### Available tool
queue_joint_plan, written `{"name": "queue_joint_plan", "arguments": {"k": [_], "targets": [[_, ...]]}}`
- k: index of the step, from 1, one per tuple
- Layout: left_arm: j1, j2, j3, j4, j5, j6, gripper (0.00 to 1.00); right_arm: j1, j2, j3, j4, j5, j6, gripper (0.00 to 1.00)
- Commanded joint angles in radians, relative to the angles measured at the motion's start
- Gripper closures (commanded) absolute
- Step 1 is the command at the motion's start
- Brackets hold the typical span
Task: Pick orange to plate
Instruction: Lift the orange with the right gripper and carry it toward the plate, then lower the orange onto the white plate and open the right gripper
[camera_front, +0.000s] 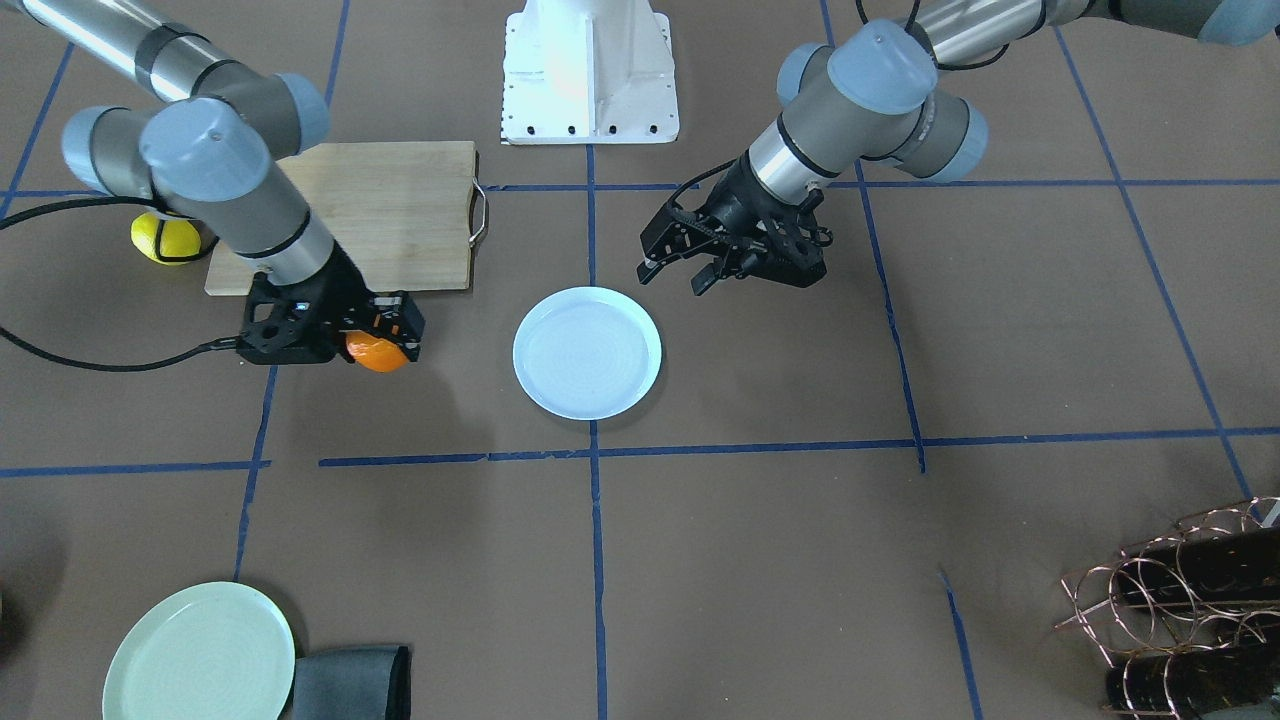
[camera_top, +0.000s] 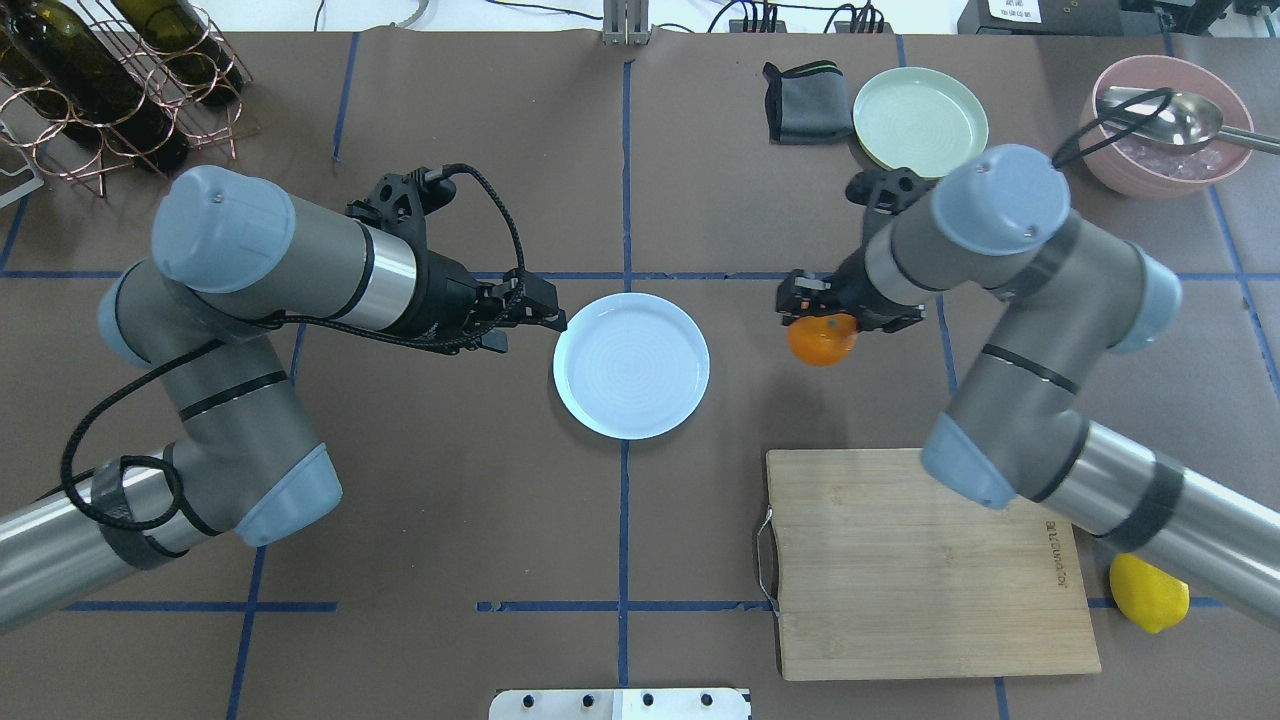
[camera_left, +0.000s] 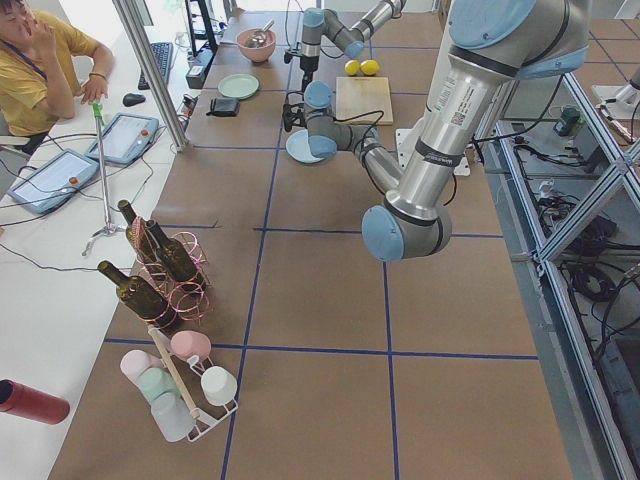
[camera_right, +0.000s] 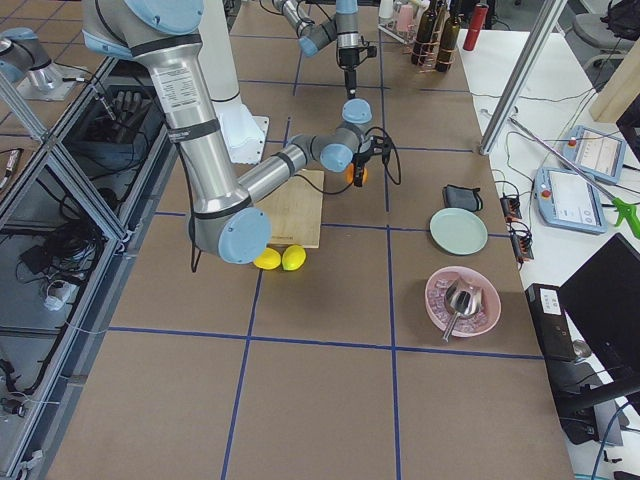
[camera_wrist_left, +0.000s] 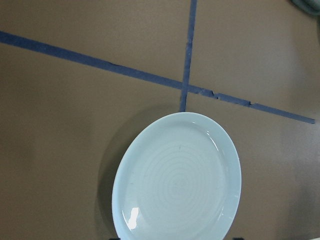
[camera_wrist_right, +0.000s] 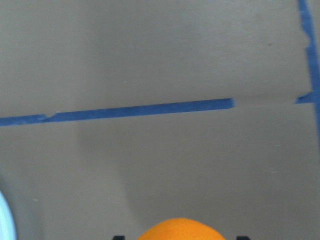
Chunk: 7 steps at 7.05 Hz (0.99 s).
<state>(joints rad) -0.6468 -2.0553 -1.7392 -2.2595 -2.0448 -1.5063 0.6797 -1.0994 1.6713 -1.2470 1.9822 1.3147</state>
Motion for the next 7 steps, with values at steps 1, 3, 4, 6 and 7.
{"name": "queue_joint_plan", "arguments": {"k": [1,3,4,6,7], "targets": [[-0.04,0.049,-0.071,0.0,0.0,0.003,0.21,-0.083,0.235,-0.163,-0.023,-0.091,0.173,1.0],[-0.05,0.061,-0.082,0.0,0.002,0.003,0.21,-0.11,0.3,-0.243,-0.022,-0.146,0.176,1.0],[-0.05,0.063,-0.083,0.0,0.002,0.002,0.2,-0.126,0.297,-0.246,-0.022,-0.154,0.175,1.0],[-0.05,0.063,-0.082,0.0,0.002,0.001,0.2,-0.152,0.305,-0.275,-0.02,-0.183,0.172,0.97],[-0.05,0.063,-0.083,0.0,0.002,-0.002,0.2,-0.16,0.311,-0.284,-0.02,-0.189,0.172,0.94]]}}
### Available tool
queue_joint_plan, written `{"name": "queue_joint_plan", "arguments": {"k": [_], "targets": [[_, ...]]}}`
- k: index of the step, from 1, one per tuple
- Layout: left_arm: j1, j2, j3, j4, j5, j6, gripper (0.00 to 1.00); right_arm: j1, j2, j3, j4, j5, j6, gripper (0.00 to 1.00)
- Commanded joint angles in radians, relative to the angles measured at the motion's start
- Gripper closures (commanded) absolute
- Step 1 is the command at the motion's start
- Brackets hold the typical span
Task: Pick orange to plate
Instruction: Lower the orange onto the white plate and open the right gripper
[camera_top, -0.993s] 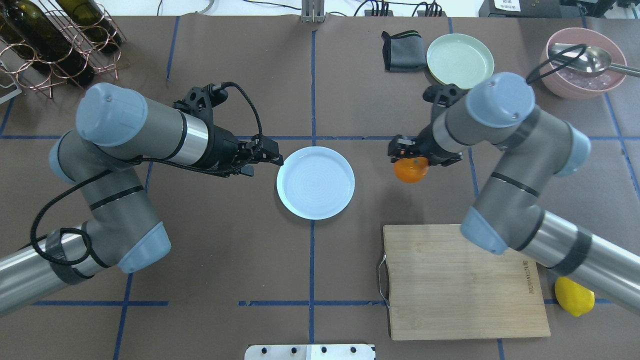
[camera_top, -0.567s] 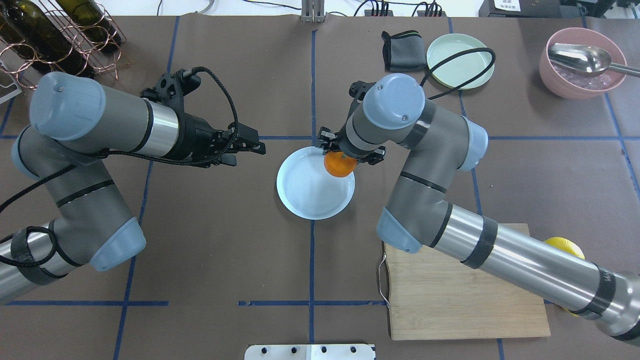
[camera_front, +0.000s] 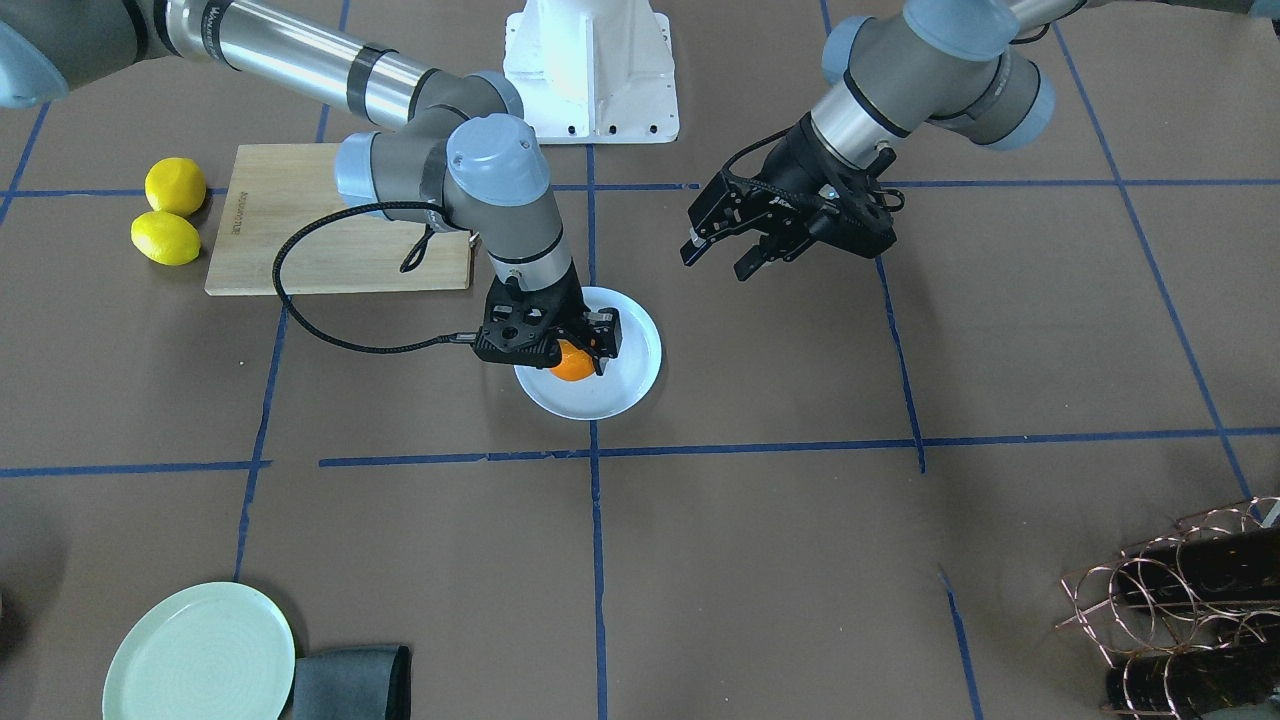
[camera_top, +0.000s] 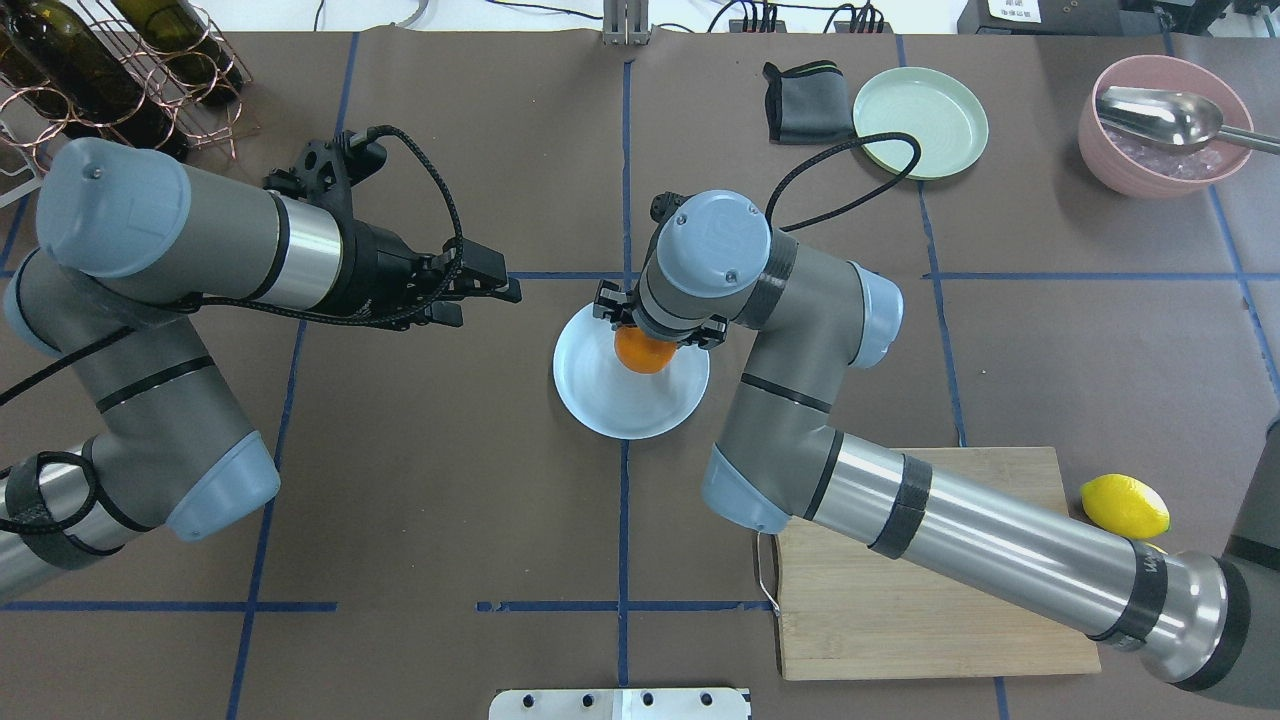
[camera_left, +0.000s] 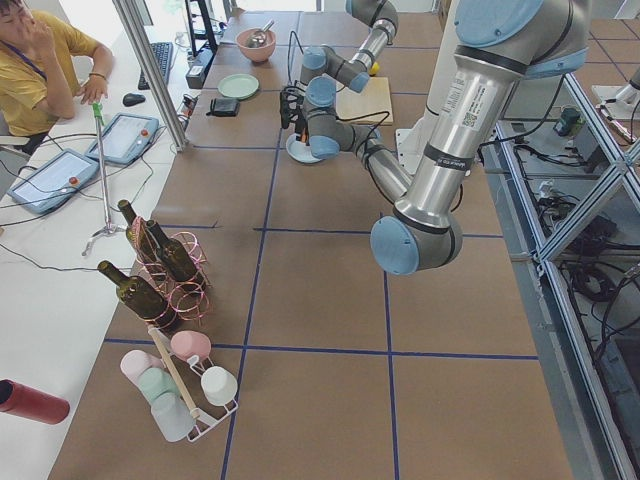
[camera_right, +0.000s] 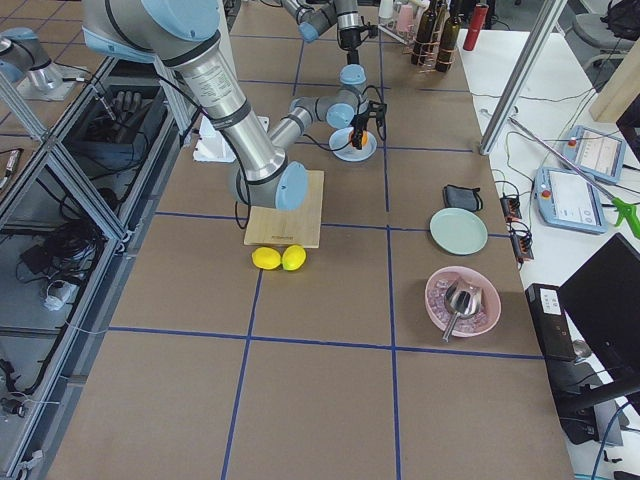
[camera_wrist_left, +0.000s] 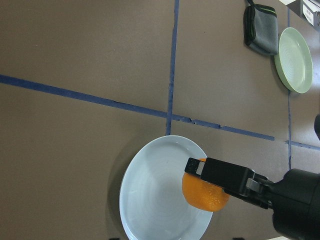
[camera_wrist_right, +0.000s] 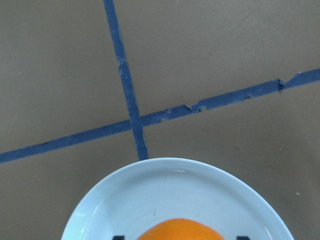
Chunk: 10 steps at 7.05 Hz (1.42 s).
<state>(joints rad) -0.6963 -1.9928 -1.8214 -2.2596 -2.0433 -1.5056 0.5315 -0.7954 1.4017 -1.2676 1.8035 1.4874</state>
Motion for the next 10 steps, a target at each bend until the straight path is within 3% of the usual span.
{"name": "queue_joint_plan", "arguments": {"k": [1,4,5,6,8,10], "targets": [[0.0,-0.001,0.001,0.0,0.0,-0.004,0.2,-0.016,0.007,-0.018,0.001,-0.013,-0.001,0.89],[0.001,0.0,0.002,0.0,0.0,-0.004,0.2,-0.024,0.031,-0.063,0.011,-0.027,-0.001,0.83],[0.001,-0.001,0.004,0.0,0.0,-0.004,0.2,-0.025,0.031,-0.076,0.025,-0.029,-0.003,0.52],[0.001,-0.001,0.004,0.0,0.0,-0.004,0.2,-0.033,0.033,-0.082,0.031,-0.047,-0.001,0.01],[0.001,-0.001,0.002,0.0,0.0,-0.004,0.2,-0.033,0.042,-0.072,0.031,-0.047,-0.007,0.0],[-0.002,-0.001,-0.001,0.0,-0.002,-0.002,0.2,-0.028,-0.002,0.04,0.019,-0.012,-0.007,0.0]]}}
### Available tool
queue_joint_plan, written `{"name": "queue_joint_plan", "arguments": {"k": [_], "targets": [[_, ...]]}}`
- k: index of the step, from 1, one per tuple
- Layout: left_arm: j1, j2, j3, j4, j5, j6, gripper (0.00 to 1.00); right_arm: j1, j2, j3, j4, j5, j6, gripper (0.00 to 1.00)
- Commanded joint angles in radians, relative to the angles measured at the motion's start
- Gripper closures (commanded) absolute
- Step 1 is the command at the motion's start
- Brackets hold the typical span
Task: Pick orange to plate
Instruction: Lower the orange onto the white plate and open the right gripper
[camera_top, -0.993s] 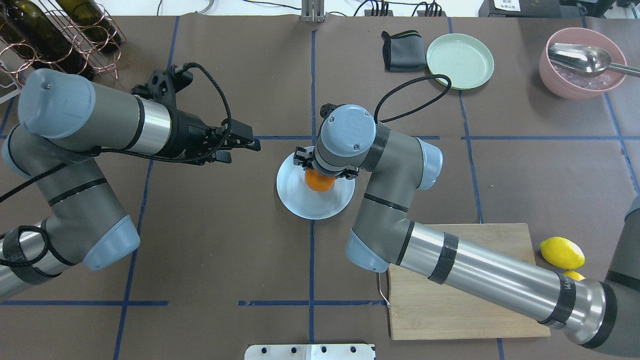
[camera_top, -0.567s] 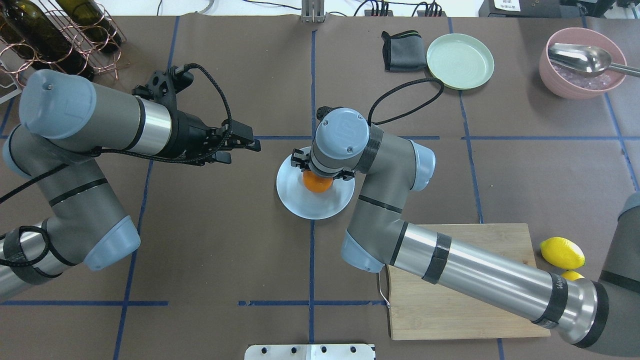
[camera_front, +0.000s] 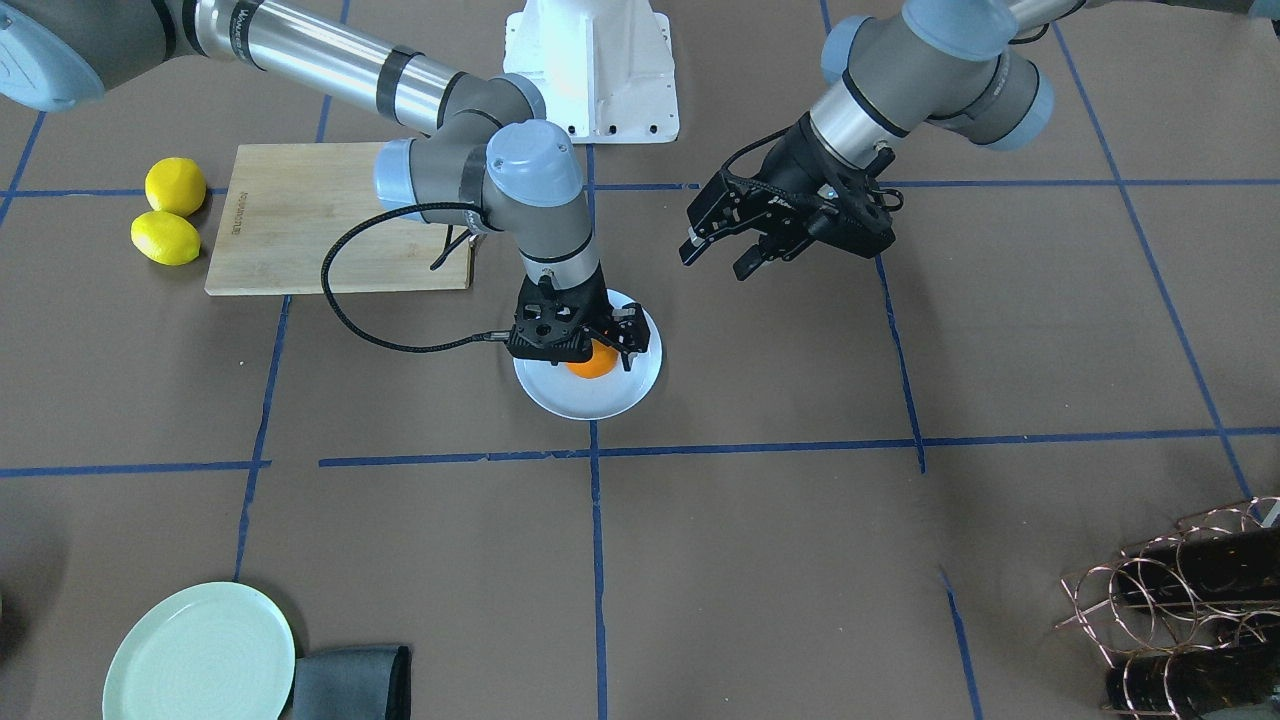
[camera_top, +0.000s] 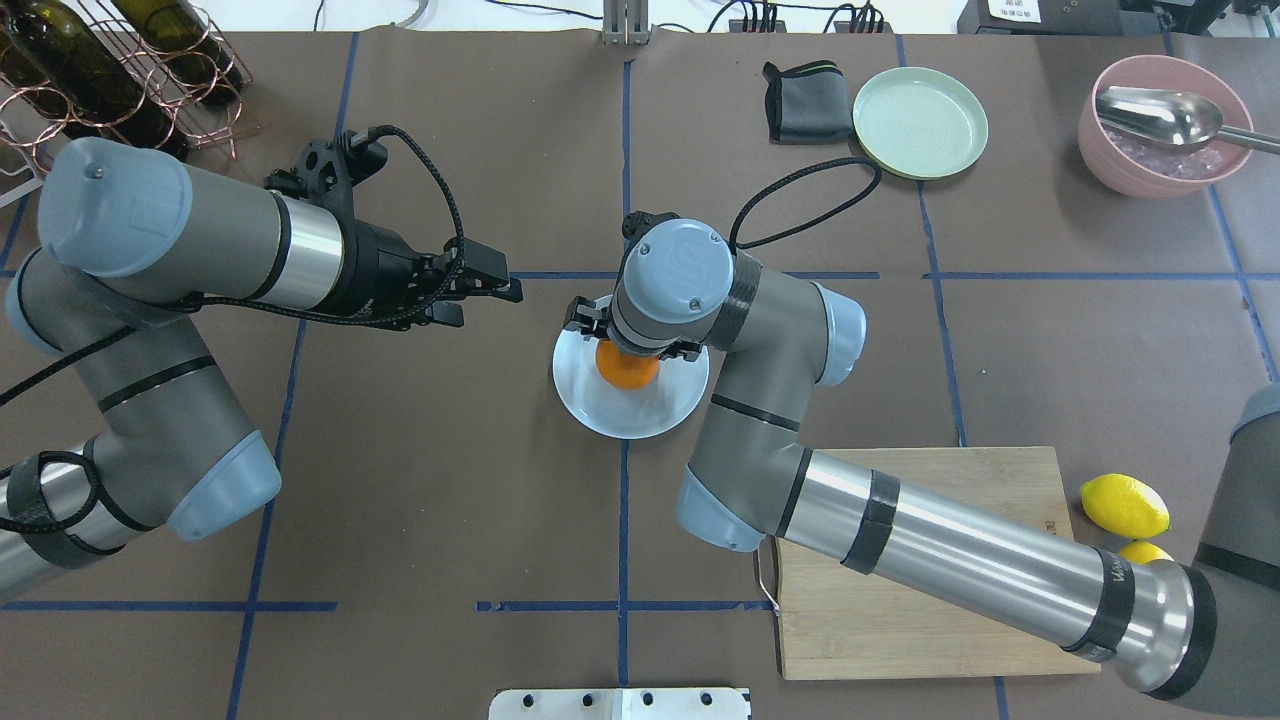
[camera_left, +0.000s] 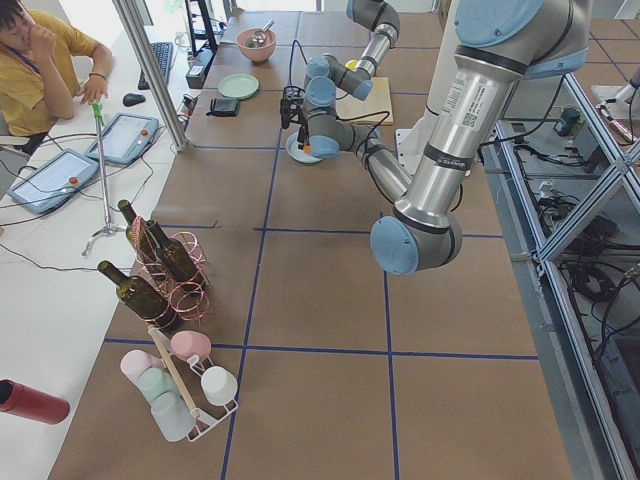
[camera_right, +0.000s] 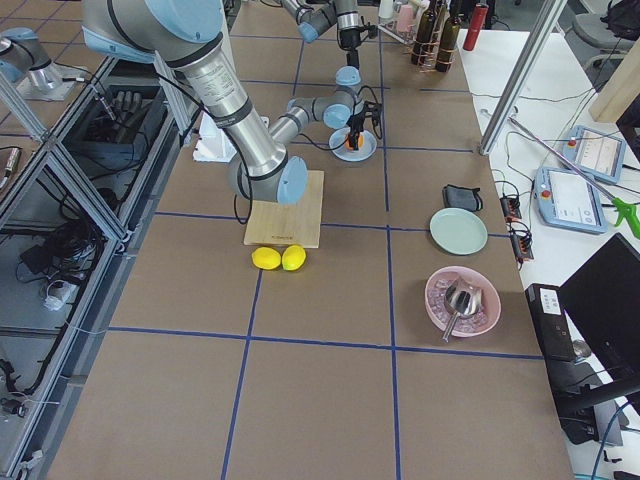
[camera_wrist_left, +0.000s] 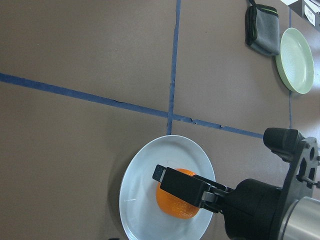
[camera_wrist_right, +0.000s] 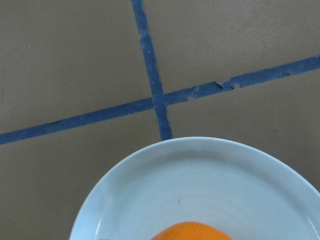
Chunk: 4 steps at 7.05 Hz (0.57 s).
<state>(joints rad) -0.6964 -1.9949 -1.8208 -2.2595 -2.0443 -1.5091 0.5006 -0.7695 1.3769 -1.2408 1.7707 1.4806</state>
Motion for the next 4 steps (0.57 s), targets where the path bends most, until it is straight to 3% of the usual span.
{"name": "queue_joint_plan", "arguments": {"k": [1,2,4], "targets": [[-0.014,0.001,-0.009,0.0,-0.007,0.004,0.2,0.018,-0.089,0.144,-0.009,0.044,0.0,0.0],[-0.021,0.001,-0.011,0.0,-0.008,0.004,0.2,0.044,-0.153,0.218,-0.009,0.074,-0.003,0.0],[-0.037,0.005,-0.011,0.0,-0.01,0.009,0.2,0.17,-0.271,0.331,-0.009,0.22,-0.032,0.0]]}}
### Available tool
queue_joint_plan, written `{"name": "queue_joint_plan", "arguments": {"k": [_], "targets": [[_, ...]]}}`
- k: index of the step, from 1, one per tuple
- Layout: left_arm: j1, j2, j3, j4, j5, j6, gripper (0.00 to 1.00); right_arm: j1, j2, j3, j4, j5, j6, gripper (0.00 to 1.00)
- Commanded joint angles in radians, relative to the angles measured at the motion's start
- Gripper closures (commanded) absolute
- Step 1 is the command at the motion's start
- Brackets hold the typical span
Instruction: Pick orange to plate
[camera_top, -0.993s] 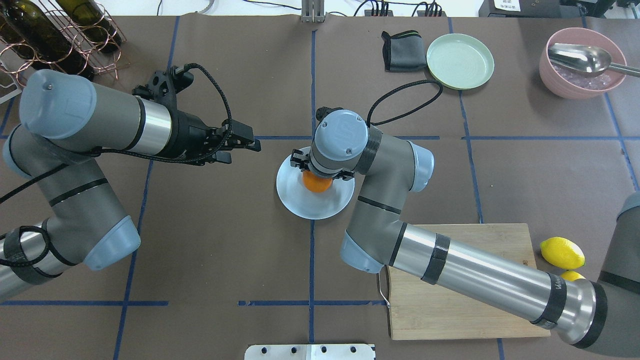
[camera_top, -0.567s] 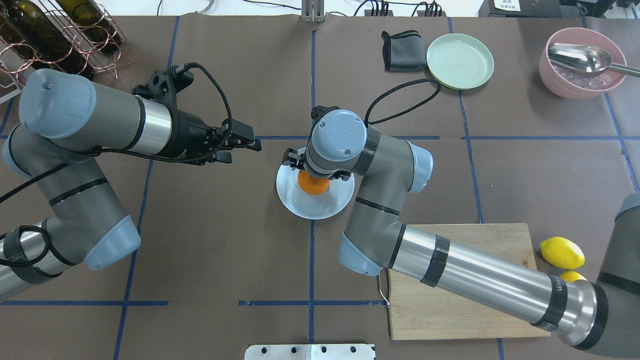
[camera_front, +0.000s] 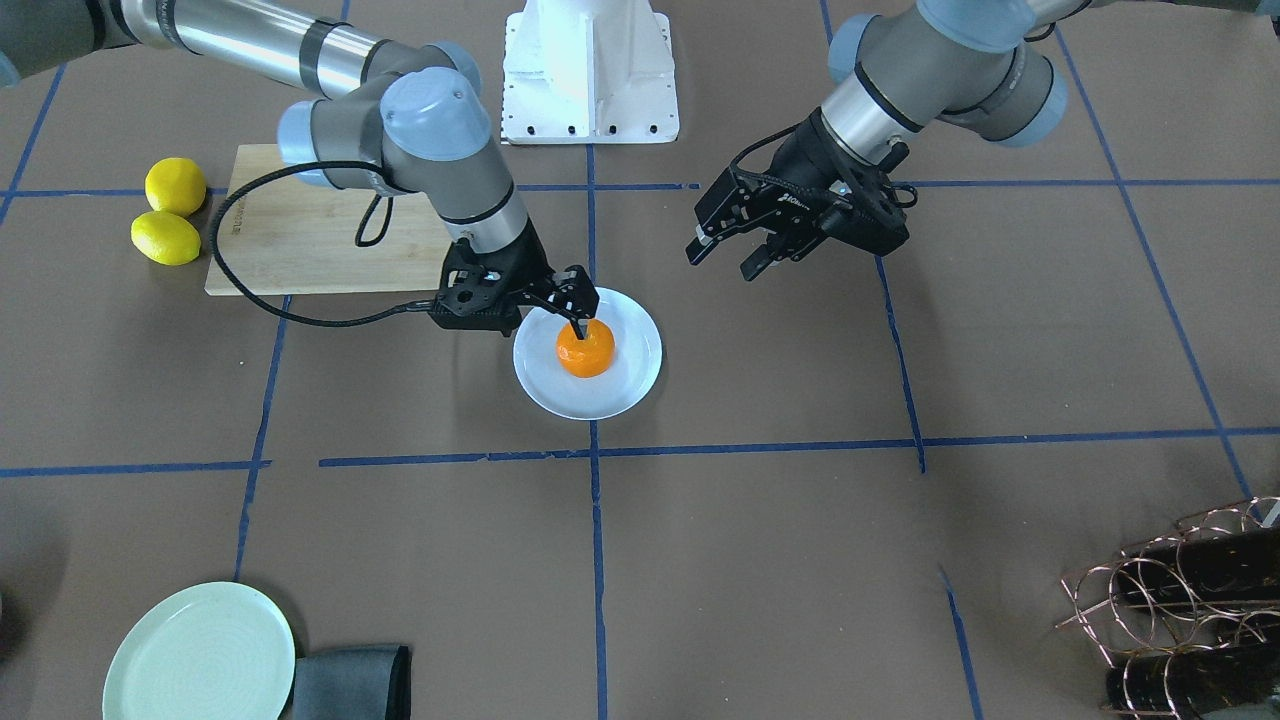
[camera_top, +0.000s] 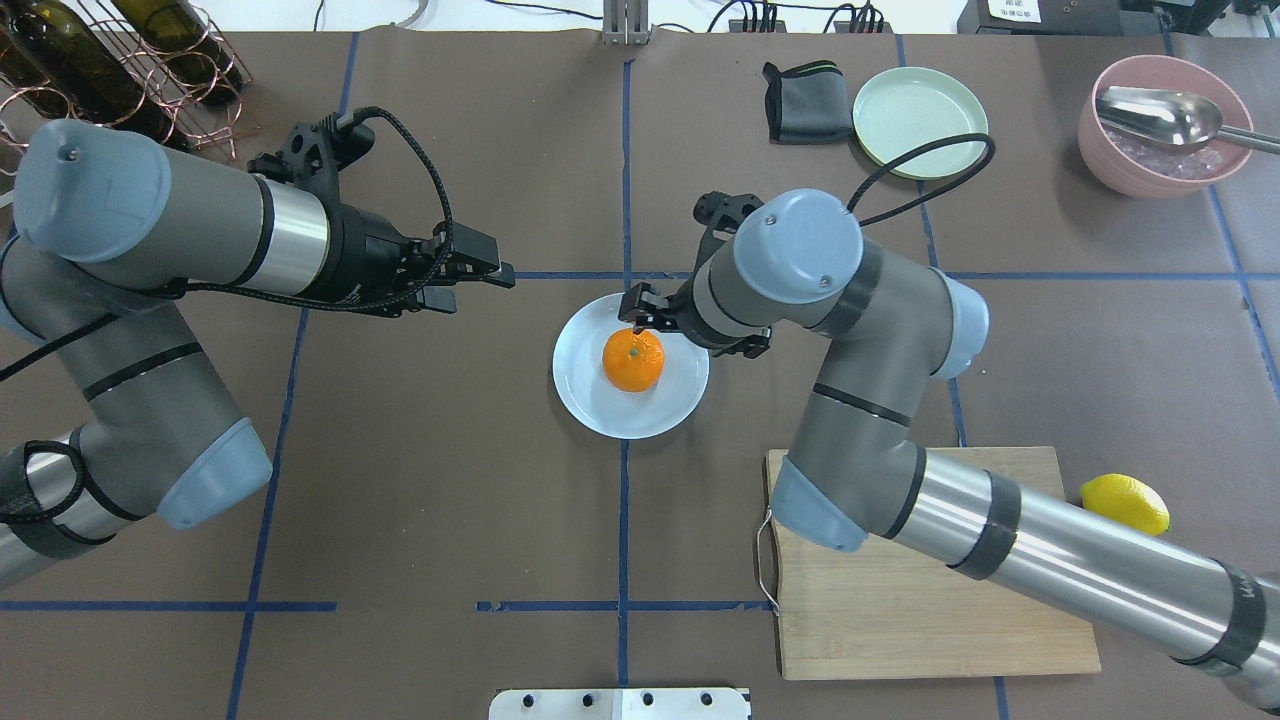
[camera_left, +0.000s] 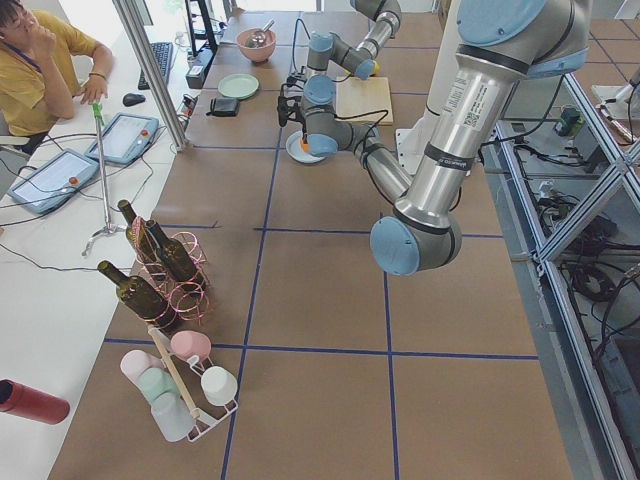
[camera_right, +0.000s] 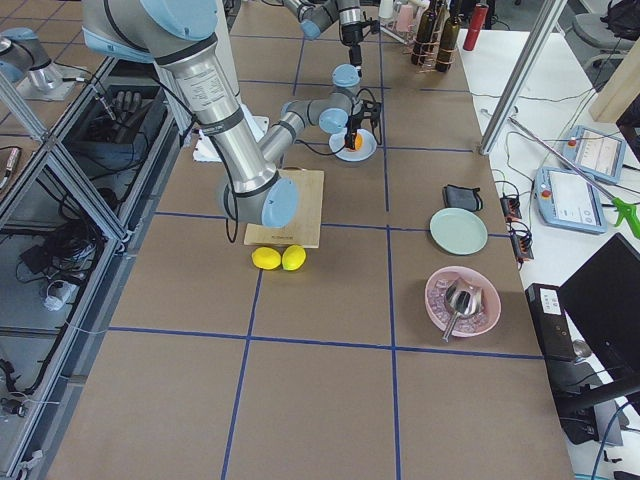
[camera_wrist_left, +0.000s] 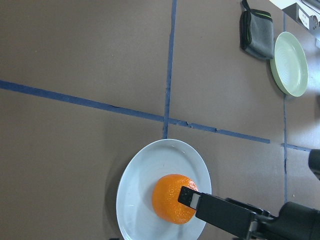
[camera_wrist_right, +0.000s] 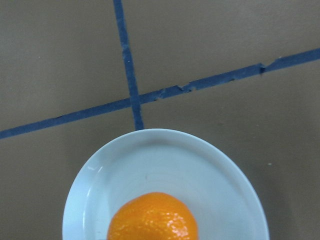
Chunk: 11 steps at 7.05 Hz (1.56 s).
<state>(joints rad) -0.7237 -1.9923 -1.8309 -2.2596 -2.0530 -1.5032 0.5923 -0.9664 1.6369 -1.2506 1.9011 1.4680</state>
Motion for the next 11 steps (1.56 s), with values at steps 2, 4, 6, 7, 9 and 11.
{"name": "queue_joint_plan", "arguments": {"k": [2,4,6,7,9,11], "targets": [[-0.026,0.077,-0.005,0.003,-0.004,0.122,0.2,0.215,-0.245,0.165,0.0,0.218,-0.209,0.0],[-0.097,0.206,-0.007,0.003,-0.03,0.371,0.2,0.395,-0.406,0.173,0.003,0.349,-0.508,0.0],[-0.338,0.347,0.018,0.017,-0.177,0.841,0.2,0.597,-0.551,0.135,-0.003,0.414,-0.881,0.0],[-0.49,0.386,0.063,0.055,-0.241,1.077,0.2,0.701,-0.574,0.065,-0.004,0.433,-1.067,0.0],[-0.713,0.395,0.053,0.404,-0.318,1.493,0.2,0.851,-0.566,-0.089,-0.004,0.475,-1.286,0.0],[-0.911,0.385,0.012,0.909,-0.322,1.79,0.14,0.918,-0.572,-0.094,-0.042,0.525,-1.292,0.0]]}}
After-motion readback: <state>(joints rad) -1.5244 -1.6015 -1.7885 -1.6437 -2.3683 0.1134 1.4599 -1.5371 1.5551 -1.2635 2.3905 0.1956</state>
